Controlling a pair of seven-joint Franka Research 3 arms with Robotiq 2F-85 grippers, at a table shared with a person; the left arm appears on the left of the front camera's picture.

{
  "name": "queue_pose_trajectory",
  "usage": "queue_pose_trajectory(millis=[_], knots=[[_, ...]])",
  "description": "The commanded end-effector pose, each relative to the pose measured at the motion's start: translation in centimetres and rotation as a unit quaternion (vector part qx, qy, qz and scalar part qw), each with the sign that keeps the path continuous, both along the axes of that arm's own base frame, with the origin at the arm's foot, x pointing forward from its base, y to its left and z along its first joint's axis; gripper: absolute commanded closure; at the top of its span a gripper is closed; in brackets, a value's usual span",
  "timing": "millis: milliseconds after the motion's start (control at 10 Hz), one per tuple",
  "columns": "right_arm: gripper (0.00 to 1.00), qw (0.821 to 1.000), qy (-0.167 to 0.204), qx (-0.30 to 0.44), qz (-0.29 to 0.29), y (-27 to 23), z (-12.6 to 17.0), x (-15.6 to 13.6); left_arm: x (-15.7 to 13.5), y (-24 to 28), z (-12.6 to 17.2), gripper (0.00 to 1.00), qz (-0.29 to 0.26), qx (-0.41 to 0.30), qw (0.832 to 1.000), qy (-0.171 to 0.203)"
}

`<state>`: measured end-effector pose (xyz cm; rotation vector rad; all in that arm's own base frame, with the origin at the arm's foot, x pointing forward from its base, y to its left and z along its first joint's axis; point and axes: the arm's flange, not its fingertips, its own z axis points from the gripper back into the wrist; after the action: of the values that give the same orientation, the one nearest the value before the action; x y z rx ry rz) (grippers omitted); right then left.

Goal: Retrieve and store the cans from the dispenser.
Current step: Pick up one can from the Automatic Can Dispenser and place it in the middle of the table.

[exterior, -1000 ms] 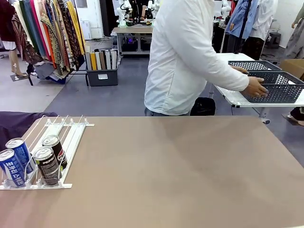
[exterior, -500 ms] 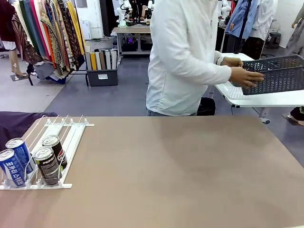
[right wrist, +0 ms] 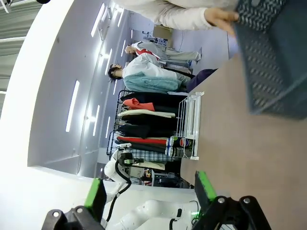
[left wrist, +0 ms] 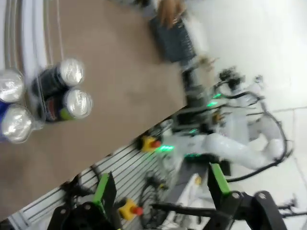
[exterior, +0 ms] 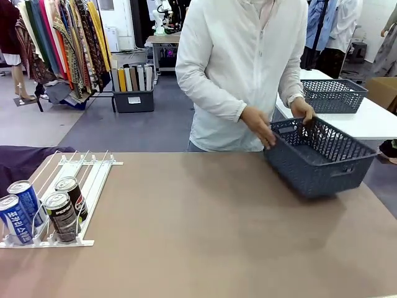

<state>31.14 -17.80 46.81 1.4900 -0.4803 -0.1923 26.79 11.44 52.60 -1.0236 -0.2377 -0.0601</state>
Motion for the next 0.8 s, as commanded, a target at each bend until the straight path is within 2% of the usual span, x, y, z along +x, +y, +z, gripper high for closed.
queue_pose_trajectory(millis=[0, 200, 300, 400, 500, 600, 700], knots=[[0.0, 1.0, -0.01, -0.007, 0.007, -0.2, 0.0, -0.2, 0.5, -6.4, 0.8, 0.0, -0.037, 0.149, 0.987, 0.049], [0.0, 1.0, -0.01, -0.007, 0.007, -0.2, 0.0, -0.2, 2.5, -12.4, 0.2, 0.0, -0.043, 0.289, 0.953, 0.081], [0.0, 1.0, -0.01, -0.007, 0.007, -0.2, 0.0, -0.2, 3.3, -14.7, -0.4, 0.0, -0.01, 0.352, 0.934, 0.067], [0.0, 1.0, -0.01, -0.007, 0.007, -0.2, 0.0, -0.2, 3.8, -16.6, -1.3, 0.0, -0.013, 0.391, 0.918, 0.07], [0.0, 1.0, -0.01, -0.007, 0.007, -0.2, 0.0, -0.2, 4.4, -17.7, -2.4, 0.0, 0.023, 0.426, 0.901, 0.077], [0.0, 1.0, -0.01, -0.007, 0.007, -0.2, 0.0, -0.2, 5.0, -17.9, -3.3, 0.0, 0.039, 0.437, 0.895, 0.081], [0.0, 1.0, -0.01, -0.007, 0.007, -0.2, 0.0, -0.2, 5.4, -17.7, -3.6, 0.0, 0.065, 0.436, 0.895, 0.069]])
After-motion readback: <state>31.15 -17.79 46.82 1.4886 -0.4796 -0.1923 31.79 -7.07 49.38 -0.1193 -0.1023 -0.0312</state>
